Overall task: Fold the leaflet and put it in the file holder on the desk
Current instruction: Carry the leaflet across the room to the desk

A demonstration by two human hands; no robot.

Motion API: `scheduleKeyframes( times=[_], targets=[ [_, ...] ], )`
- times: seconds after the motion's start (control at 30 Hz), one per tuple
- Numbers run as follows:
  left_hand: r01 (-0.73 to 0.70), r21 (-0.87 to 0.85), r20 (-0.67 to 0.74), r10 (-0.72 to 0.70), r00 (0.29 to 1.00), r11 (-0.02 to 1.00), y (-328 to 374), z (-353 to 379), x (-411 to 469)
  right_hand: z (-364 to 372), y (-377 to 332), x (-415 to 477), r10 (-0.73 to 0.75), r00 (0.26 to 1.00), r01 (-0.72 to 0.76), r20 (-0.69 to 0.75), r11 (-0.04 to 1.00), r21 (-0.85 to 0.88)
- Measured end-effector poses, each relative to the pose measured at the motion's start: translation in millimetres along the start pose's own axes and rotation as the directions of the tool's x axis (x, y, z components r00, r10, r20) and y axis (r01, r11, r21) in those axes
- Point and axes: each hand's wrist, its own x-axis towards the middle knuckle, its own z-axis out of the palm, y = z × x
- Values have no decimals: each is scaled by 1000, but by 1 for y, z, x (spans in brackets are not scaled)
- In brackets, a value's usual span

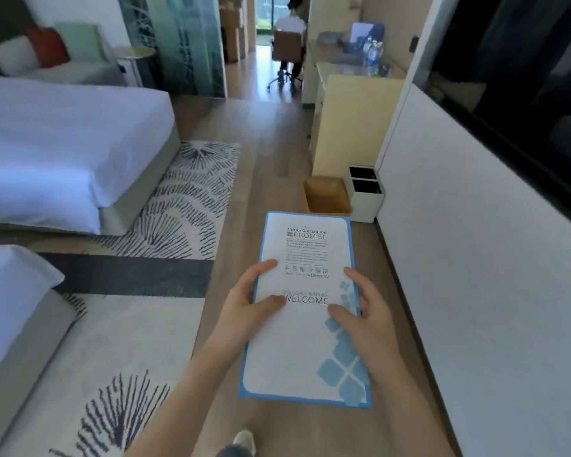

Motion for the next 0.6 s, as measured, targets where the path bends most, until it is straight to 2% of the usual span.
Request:
scheduleKeyframes(
  times=[0.1,0.23,0.33,0.6],
  targets=[
    [4,14,-128,-2,992,1000,-2,-28,43,36,4,64,18,990,-21,138,1000,19],
    [-16,20,-221,20,975,1000,3,-64,124,87,5,158,18,975,-23,222,999,22],
    [-26,18,-221,30,975,999,21,-85,201,120,-13,234,0,967,-9,256,999,35],
    [-31,10,-108,32,994,999,78,-93,399,156,-63,413,-25,986,11,167,996,85]
  ],
)
